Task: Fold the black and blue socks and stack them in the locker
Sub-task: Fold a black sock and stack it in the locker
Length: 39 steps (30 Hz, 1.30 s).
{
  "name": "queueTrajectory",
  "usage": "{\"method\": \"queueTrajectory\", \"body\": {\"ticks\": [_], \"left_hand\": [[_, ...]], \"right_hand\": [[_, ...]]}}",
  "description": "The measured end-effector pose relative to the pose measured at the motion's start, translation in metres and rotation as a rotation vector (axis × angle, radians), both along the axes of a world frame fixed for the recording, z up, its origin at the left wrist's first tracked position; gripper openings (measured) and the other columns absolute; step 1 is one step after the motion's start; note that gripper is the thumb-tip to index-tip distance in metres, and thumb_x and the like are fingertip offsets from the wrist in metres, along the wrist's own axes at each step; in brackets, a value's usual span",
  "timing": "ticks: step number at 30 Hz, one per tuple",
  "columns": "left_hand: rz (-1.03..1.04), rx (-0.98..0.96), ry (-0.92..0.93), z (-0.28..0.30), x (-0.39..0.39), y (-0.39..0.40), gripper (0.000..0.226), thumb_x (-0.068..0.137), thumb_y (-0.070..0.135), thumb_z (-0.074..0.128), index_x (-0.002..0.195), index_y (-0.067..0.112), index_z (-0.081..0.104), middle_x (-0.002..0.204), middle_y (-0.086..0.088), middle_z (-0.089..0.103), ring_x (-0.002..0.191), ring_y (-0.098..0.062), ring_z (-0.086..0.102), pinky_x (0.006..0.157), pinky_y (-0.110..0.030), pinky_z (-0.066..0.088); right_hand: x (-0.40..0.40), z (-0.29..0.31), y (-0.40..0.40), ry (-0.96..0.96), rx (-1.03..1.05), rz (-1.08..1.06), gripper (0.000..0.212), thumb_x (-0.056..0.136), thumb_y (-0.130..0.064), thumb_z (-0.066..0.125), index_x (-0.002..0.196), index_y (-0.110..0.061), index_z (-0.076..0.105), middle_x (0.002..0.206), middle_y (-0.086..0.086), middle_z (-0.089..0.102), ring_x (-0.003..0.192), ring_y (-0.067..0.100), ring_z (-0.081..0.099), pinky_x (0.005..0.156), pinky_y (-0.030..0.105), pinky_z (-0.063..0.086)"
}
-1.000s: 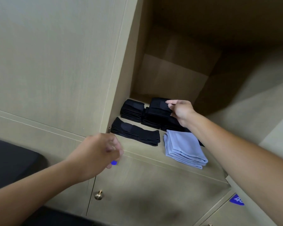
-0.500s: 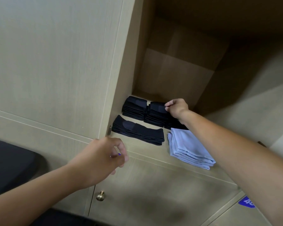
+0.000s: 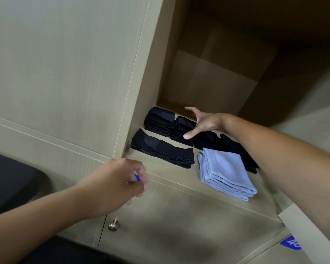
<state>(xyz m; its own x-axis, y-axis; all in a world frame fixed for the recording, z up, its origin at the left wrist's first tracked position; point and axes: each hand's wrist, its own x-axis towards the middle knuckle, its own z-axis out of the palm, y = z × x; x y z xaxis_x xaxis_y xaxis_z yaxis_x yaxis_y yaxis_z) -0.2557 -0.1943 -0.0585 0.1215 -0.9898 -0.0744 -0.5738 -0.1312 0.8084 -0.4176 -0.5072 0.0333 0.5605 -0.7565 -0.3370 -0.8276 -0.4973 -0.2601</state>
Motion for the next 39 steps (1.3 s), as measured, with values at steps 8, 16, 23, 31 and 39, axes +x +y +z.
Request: {"method": "queueTrajectory", "body": {"ticks": [8, 16, 23, 31, 39], "left_hand": [[-0.050, 0.018, -0.055, -0.009, 0.006, -0.002, 0.008, 0.094, 0.031, 0.062, 0.087, 0.031, 0.066, 0.080, 0.016, 0.075, 0.065, -0.007, 0.073, 0.078, -0.032, 0.056], [-0.041, 0.028, -0.056, -0.017, 0.011, -0.004, 0.007, 0.095, 0.033, 0.065, 0.088, 0.032, 0.065, 0.079, 0.017, 0.075, 0.063, -0.007, 0.072, 0.077, -0.028, 0.055], [-0.050, 0.021, -0.050, -0.019, 0.013, -0.004, 0.007, 0.095, 0.033, 0.066, 0.089, 0.032, 0.064, 0.080, 0.018, 0.075, 0.063, -0.007, 0.073, 0.076, -0.031, 0.055], [-0.061, 0.018, -0.070, -0.018, 0.013, -0.004, 0.006, 0.095, 0.034, 0.065, 0.090, 0.032, 0.064, 0.080, 0.018, 0.075, 0.063, -0.006, 0.072, 0.076, -0.031, 0.055], [-0.060, 0.012, -0.097, -0.019, 0.017, -0.004, 0.006, 0.097, 0.033, 0.063, 0.091, 0.033, 0.065, 0.083, 0.018, 0.076, 0.065, -0.005, 0.073, 0.065, -0.020, 0.045]], "right_hand": [[0.021, -0.010, -0.023, 0.174, 0.079, 0.059, 0.159, 0.044, -0.046, 0.098, 0.157, -0.042, -0.014, 0.169, 0.003, 0.008, 0.154, 0.028, 0.015, 0.123, 0.049, 0.025], [0.026, -0.019, -0.024, 0.196, 0.043, 0.093, 0.164, 0.042, -0.049, 0.100, 0.156, -0.041, -0.017, 0.167, 0.000, 0.017, 0.152, 0.023, 0.020, 0.123, 0.047, 0.025], [0.029, -0.018, -0.019, 0.153, 0.009, 0.114, 0.160, 0.038, -0.051, 0.098, 0.156, -0.047, -0.010, 0.165, 0.001, 0.019, 0.151, 0.024, 0.022, 0.122, 0.048, 0.028], [0.032, -0.019, -0.016, 0.175, 0.041, 0.117, 0.164, 0.038, -0.055, 0.098, 0.156, -0.043, -0.017, 0.166, -0.003, 0.020, 0.151, 0.020, 0.022, 0.123, 0.047, 0.027], [0.031, -0.012, -0.012, 0.193, 0.004, 0.129, 0.164, 0.041, -0.059, 0.095, 0.155, -0.041, -0.022, 0.170, -0.001, 0.004, 0.155, 0.022, 0.009, 0.125, 0.047, 0.019]]}}
